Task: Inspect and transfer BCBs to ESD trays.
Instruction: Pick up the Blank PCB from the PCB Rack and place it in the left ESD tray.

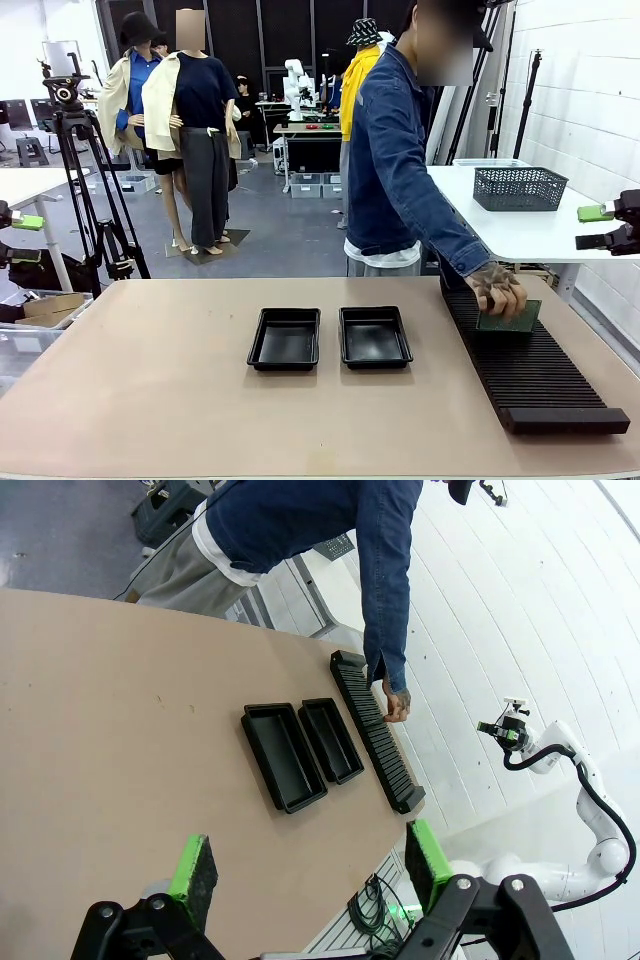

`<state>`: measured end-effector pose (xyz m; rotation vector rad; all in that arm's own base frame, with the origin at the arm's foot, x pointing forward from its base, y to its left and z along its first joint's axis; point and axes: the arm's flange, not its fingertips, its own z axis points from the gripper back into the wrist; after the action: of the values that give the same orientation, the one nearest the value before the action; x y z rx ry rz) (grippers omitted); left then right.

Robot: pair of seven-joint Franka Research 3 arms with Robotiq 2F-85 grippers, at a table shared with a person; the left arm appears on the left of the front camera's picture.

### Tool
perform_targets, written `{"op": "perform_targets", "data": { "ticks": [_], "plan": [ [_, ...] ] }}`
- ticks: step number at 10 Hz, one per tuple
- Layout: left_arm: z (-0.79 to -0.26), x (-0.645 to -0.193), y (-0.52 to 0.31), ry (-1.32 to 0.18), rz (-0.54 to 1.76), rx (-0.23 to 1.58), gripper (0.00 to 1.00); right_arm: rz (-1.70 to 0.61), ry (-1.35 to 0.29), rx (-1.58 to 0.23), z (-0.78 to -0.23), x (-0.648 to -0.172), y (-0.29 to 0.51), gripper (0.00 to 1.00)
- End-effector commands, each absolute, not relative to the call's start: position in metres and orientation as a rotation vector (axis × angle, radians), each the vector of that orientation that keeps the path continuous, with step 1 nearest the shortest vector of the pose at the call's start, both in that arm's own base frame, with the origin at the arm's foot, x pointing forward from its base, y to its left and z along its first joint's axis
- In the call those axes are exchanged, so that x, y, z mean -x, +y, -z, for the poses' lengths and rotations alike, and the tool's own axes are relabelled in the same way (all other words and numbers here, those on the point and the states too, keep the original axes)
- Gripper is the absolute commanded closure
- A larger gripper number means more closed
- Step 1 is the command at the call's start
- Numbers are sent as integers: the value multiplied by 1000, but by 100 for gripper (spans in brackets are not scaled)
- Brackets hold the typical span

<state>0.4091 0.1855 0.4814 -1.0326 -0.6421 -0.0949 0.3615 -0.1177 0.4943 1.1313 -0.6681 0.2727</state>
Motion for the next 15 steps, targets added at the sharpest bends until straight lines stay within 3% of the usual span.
{"op": "perform_targets", "data": {
  "ticks": [1,15],
  "plan": [
    [-481,-407,185,-640,96,1033,0,-273,-669,-1143,-494,-361,-118,0],
    [-481,-407,185,-640,96,1033,0,-273,-669,-1143,-494,-361,-118,0]
  ]
}}
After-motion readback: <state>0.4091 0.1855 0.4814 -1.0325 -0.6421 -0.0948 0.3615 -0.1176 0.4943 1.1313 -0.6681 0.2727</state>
